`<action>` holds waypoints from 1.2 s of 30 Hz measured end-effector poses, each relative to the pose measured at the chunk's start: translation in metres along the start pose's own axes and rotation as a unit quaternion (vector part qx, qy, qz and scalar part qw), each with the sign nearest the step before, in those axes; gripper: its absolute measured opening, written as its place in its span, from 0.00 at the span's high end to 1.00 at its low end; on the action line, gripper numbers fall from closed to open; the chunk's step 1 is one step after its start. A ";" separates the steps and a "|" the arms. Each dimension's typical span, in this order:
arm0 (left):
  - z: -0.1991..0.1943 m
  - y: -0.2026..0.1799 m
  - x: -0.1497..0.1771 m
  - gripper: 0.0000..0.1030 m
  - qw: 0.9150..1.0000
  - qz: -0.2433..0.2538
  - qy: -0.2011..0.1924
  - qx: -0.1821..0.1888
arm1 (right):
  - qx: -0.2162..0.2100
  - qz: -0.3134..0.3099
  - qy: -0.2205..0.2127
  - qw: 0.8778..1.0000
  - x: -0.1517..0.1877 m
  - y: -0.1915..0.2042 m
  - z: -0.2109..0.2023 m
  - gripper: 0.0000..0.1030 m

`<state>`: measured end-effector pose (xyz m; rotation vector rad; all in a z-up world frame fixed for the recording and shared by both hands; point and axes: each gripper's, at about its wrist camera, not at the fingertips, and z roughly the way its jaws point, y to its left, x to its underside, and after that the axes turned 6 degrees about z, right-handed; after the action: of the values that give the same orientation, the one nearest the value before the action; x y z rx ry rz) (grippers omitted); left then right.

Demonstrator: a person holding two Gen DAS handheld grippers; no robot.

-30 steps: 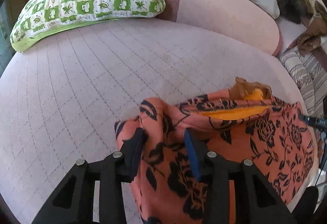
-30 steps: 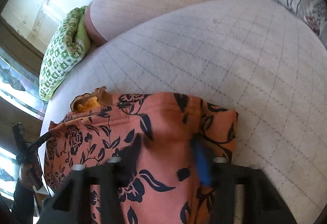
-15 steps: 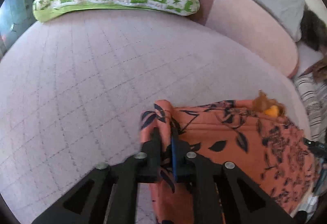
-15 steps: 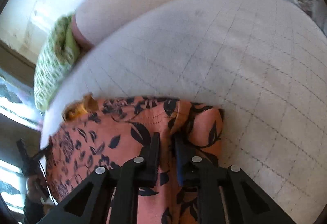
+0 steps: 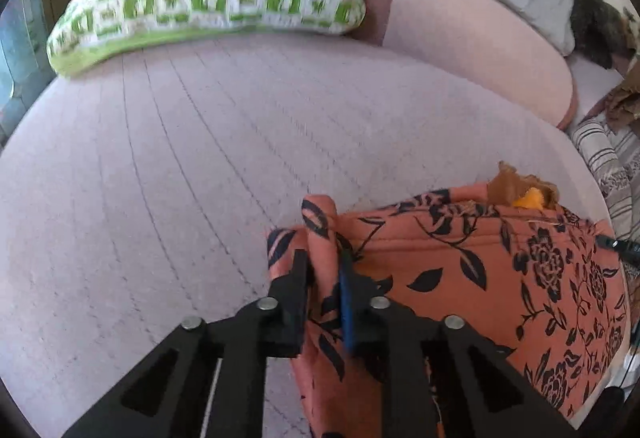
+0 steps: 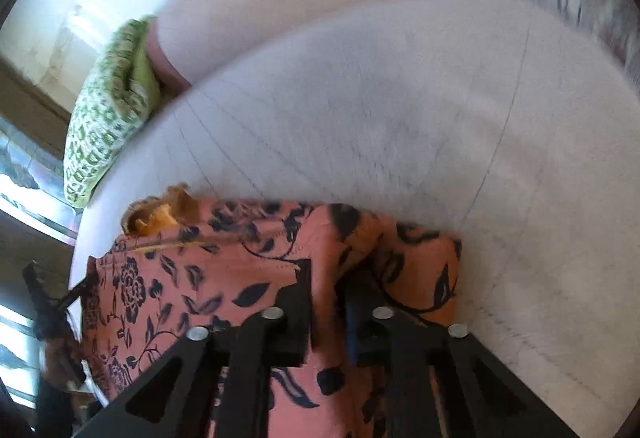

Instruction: Fold small clothes

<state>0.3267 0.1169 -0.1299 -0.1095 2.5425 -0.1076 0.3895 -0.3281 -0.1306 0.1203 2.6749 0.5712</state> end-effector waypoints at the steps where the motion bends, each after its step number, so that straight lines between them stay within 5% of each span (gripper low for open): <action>1: 0.001 0.000 0.001 0.87 1.000 0.007 0.000 -0.004 | 0.005 0.008 -0.013 1.000 0.000 -0.002 -0.007 0.91; 3: 0.013 0.004 0.006 0.86 1.000 0.000 0.020 0.001 | 0.059 0.029 -0.009 0.998 0.002 -0.022 0.005 0.91; 6: 0.006 0.004 0.005 0.82 1.000 -0.005 0.012 0.002 | 0.005 0.098 -0.021 0.995 0.008 -0.051 0.005 0.89; 7: 0.001 0.005 0.005 0.71 1.000 -0.003 0.009 0.001 | 0.009 0.101 -0.029 0.994 0.010 -0.048 -0.002 0.87; 12: -0.056 0.010 0.026 0.57 0.999 0.007 -0.033 0.010 | -0.014 0.052 -0.038 0.998 0.027 -0.022 -0.041 0.84; 16: -0.093 0.006 0.062 0.48 0.999 0.006 -0.044 0.026 | -0.024 0.048 -0.011 0.999 0.061 -0.019 -0.052 0.63; 18: -0.095 0.003 0.078 0.46 0.999 0.001 -0.038 0.033 | -0.006 0.039 -0.003 0.999 0.071 -0.019 -0.048 0.41; 20: -0.084 0.000 0.092 0.46 0.999 -0.010 -0.013 0.035 | -0.014 0.060 0.021 0.998 0.075 -0.028 -0.040 0.57; 21: -0.080 -0.002 0.094 0.49 0.999 -0.013 -0.003 0.037 | -0.017 0.073 0.029 0.997 0.079 -0.033 -0.039 0.86; 22: -0.077 -0.003 0.098 0.72 0.999 -0.019 0.008 0.042 | -0.025 0.077 0.021 0.997 0.080 -0.031 -0.046 0.86; 26: -0.065 0.003 0.098 0.76 0.997 -0.047 0.018 0.053 | 0.017 0.071 0.016 0.997 0.089 -0.032 -0.045 0.86; 27: -0.070 0.003 0.101 0.76 0.996 -0.060 0.021 0.056 | 0.027 0.076 0.033 0.996 0.092 -0.037 -0.033 0.80; 32: -0.104 0.007 0.100 0.72 0.996 -0.069 -0.002 0.062 | 0.024 0.057 -0.029 0.998 0.100 -0.020 -0.072 0.62; 34: -0.106 0.009 0.109 0.72 0.995 -0.071 0.008 0.063 | 0.024 0.043 -0.059 0.997 0.109 -0.012 -0.093 0.35; 36: -0.093 0.017 0.122 0.77 0.994 -0.083 0.044 0.049 | -0.003 0.038 -0.079 0.996 0.120 -0.008 -0.106 0.30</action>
<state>0.1731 0.1258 -0.1223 -0.2835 2.6070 -0.3090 0.2372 -0.3559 -0.0890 0.2559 2.5244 0.5681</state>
